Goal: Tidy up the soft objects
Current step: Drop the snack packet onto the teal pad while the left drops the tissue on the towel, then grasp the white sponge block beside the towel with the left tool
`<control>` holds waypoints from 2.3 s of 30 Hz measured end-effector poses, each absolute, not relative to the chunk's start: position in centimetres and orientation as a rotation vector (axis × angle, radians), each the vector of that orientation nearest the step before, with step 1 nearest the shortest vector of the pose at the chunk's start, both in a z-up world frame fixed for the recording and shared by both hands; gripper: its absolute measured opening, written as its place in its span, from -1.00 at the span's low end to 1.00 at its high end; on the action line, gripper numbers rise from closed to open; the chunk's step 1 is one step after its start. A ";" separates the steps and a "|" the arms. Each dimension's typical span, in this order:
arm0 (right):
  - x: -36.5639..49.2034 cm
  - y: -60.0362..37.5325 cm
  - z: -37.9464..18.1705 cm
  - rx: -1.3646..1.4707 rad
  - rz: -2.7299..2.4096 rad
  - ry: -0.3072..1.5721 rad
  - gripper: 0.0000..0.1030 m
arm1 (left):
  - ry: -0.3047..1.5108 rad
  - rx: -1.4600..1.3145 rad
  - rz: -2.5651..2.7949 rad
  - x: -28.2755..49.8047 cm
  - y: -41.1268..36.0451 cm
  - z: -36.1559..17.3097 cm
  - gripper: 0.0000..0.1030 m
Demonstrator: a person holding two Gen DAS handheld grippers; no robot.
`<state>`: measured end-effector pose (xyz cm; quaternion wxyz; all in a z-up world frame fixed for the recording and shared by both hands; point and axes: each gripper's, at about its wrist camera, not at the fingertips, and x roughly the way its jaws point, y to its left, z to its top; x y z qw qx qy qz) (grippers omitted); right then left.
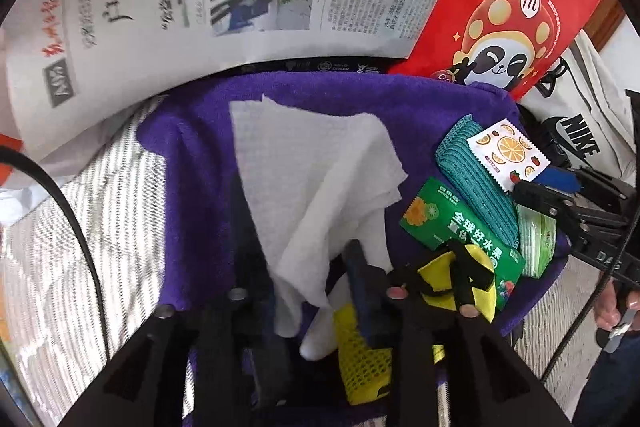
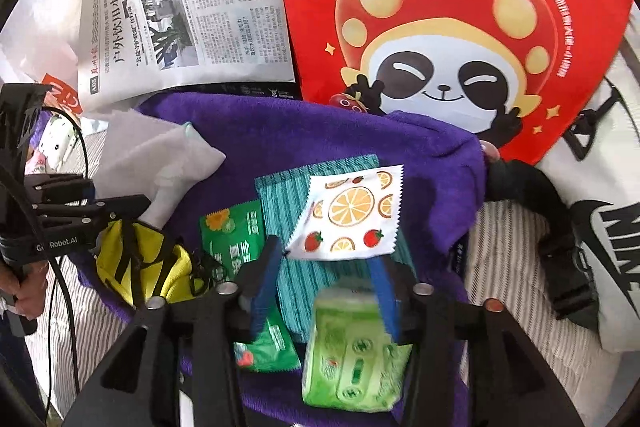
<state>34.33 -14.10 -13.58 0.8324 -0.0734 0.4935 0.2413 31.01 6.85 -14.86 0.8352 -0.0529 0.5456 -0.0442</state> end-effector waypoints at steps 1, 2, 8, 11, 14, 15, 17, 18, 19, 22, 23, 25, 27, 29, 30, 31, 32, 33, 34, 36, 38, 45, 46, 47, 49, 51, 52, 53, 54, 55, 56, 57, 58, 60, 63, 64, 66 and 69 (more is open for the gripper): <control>34.1 -14.0 -13.3 -0.160 0.510 1.049 0.01 | 1.155 -0.102 -0.071 30.8 7.0 -14.6 -0.12; 33.9 -14.1 -13.0 -0.167 0.504 1.049 0.02 | 1.157 -0.097 -0.054 30.7 7.2 -14.4 0.08; 32.2 -15.4 -11.2 -0.181 0.465 1.021 0.02 | 1.149 -0.093 -0.047 29.3 8.0 -13.1 0.17; 31.2 -16.2 -10.3 -0.165 0.456 1.010 0.02 | 1.153 -0.085 -0.042 28.3 8.5 -12.6 0.20; 29.9 -17.8 -9.4 -0.158 0.451 0.996 0.04 | 1.145 -0.081 -0.027 26.9 8.9 -12.0 0.21; 29.2 -18.2 -9.0 -0.153 0.447 0.987 0.05 | 1.141 -0.086 -0.026 26.4 9.1 -11.7 0.21; 28.1 -19.1 -8.5 -0.139 0.444 0.979 0.05 | 1.136 -0.096 -0.028 25.4 9.0 -11.3 0.20; 27.4 -19.7 -8.3 -0.129 0.441 0.977 0.05 | 1.134 -0.097 -0.030 25.0 8.8 -11.2 0.21; 26.9 -20.0 -8.5 -0.121 0.438 0.975 0.05 | 1.130 -0.092 -0.035 24.4 8.5 -11.0 0.21; 25.4 -20.4 -8.8 -0.096 0.435 0.976 0.05 | 1.117 -0.085 -0.056 22.7 7.2 -10.5 0.21; 24.8 -20.6 -8.8 -0.091 0.438 0.978 0.05 | 1.117 -0.086 -0.069 22.2 6.5 -10.4 0.21; 23.4 -20.9 -9.1 -0.089 0.434 0.982 0.05 | 1.114 -0.082 -0.098 21.2 4.8 -10.3 0.21; 22.2 -21.4 -9.6 -0.082 0.428 0.993 0.05 | 1.114 -0.077 -0.125 20.6 3.4 -10.5 0.21; 21.2 -22.0 -10.1 -0.066 0.420 1.007 0.05 | 1.127 -0.085 -0.154 20.0 1.9 -10.9 0.21; 20.6 -22.5 -10.5 -0.056 0.417 1.019 0.05 | 1.131 -0.092 -0.164 19.6 1.3 -11.0 0.21; 20.1 -23.0 -10.7 -0.046 0.411 1.029 0.05 | 1.138 -0.102 -0.180 19.2 0.4 -11.2 0.21; 19.6 -23.5 -11.0 -0.035 0.404 1.036 0.05 | 1.143 -0.107 -0.188 18.9 -0.1 -11.3 0.21; 19.1 -23.9 -11.1 -0.026 0.400 1.039 0.05 | 1.148 -0.107 -0.194 18.5 -0.7 -11.3 0.21; 18.5 -24.5 -11.3 -0.013 0.397 1.043 0.05 | 1.152 -0.099 -0.204 18.2 -1.6 -11.4 0.21; 17.5 -25.5 -11.5 0.006 0.386 1.046 0.05 | 1.157 -0.091 -0.210 17.9 -2.9 -11.7 0.21; 16.5 -26.5 -11.7 0.021 0.375 1.048 0.05 | 1.164 -0.089 -0.213 18.1 -4.1 -12.0 0.21; 13.6 -29.8 -12.3 0.072 0.339 1.066 0.05 | 1.203 -0.063 -0.165 19.2 -7.2 -13.4 0.36; 13.4 -30.1 -12.3 0.083 0.340 1.067 0.05 | 1.200 -0.028 -0.134 19.4 -7.6 -13.8 0.42; 13.1 -30.5 -12.4 0.097 0.341 1.070 0.05 | 1.201 0.003 -0.104 19.6 -7.9 -14.2 0.45; 12.6 -30.8 -12.5 0.110 0.342 1.073 0.06 | 1.217 0.041 -0.052 19.7 -8.2 -15.1 0.45; 12.2 -30.8 -12.6 0.114 0.351 1.082 0.05 | 1.223 0.058 -0.020 19.6 -8.3 -15.8 0.46; 12.0 -30.8 -12.7 0.110 0.355 1.087 0.05 | 1.228 0.061 -0.012 19.6 -8.3 -16.1 0.47; 11.8 -30.7 -12.8 0.103 0.359 1.090 0.05 | 1.236 0.048 -0.017 19.5 -8.2 -16.5 0.47; 11.7 -30.5 -12.8 0.098 0.363 1.091 0.05 | 1.239 0.041 -0.014 19.4 -8.1 -16.7 0.47; 11.5 -30.4 -12.9 0.094 0.366 1.091 0.05 | 1.246 0.032 -0.013 19.4 -8.0 -16.9 0.47; 11.4 -30.3 -12.9 0.091 0.369 1.092 0.05 | 1.253 0.027 -0.012 19.3 -7.8 -17.3 0.46; 11.4 -30.2 -13.0 0.086 0.369 1.094 0.05 | 1.253 0.035 -0.005 19.2 -7.7 -17.5 0.47; 11.3 -30.0 -13.0 0.079 0.368 1.094 0.05 | 1.236 0.063 0.005 18.9 -7.7 -17.5 0.48; 11.1 -29.7 -13.1 0.075 0.369 1.094 0.05 | 1.231 0.069 0.006 18.4 -7.6 -17.4 0.48; 10.9 -29.3 -13.2 0.076 0.382 1.095 0.05 | 1.237 0.067 0.012 17.7 -6.8 -17.3 0.48; 10.9 -29.2 -13.2 0.073 0.382 1.096 0.05 | 1.236 0.068 0.014 17.6 -6.6 -17.3 0.48; 10.8 -28.9 -13.2 0.067 0.385 1.097 0.05 | 1.238 0.057 0.011 17.2 -5.9 -17.3 0.48; 10.8 -28.5 -13.3 0.062 0.391 1.101 0.05 | 1.232 0.045 0.010 16.7 -5.0 -17.3 0.48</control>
